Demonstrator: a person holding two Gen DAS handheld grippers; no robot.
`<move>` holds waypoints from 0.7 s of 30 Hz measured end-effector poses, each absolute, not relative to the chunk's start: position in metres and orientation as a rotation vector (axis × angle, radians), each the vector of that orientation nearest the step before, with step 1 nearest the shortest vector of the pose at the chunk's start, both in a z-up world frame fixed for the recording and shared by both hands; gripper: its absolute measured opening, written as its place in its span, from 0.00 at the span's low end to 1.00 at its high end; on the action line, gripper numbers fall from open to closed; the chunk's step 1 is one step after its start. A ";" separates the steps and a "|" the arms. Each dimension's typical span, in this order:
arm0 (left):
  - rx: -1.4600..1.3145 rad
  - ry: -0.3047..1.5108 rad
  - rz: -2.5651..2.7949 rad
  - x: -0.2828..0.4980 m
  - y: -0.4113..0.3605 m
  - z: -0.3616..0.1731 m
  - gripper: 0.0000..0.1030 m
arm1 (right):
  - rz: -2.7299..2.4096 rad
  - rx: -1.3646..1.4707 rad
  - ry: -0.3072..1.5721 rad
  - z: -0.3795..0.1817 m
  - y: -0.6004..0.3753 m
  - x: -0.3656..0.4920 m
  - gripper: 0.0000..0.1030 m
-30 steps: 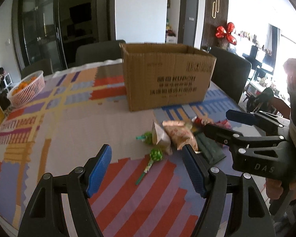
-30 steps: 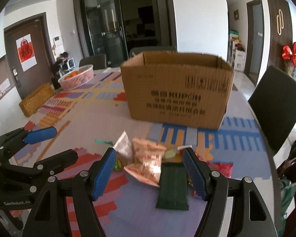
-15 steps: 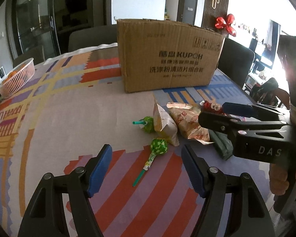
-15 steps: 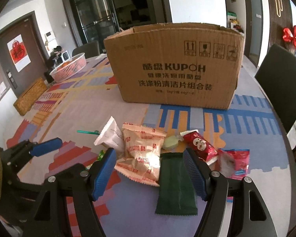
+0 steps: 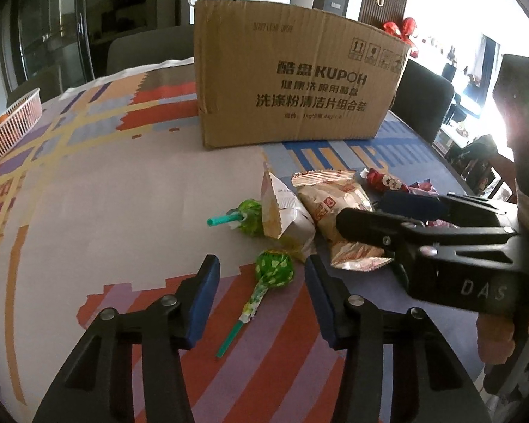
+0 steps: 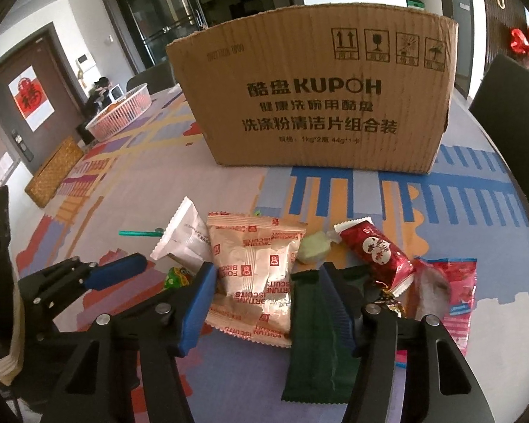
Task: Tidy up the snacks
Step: 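Grasp the green lollipop with left tool while right tool grasps the Fortune biscuit bag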
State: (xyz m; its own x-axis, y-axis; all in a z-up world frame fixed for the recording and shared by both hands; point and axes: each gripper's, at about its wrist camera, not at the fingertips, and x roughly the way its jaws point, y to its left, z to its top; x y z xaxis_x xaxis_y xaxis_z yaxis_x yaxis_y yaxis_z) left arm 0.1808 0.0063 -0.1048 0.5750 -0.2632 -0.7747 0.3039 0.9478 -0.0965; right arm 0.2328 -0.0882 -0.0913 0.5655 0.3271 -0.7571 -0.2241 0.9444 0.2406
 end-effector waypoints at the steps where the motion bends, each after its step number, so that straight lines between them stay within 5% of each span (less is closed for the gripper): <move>1: 0.049 0.903 -0.332 0.183 0.006 -0.106 0.45 | 0.327 0.124 0.919 -0.093 -0.088 0.234 0.58; 13: 0.043 0.941 -0.345 0.190 0.002 -0.115 0.25 | 0.328 0.079 0.938 -0.101 -0.077 0.237 0.46; 21: 0.013 0.935 -0.338 0.185 0.004 -0.107 0.25 | 0.329 0.074 0.919 -0.094 -0.079 0.230 0.41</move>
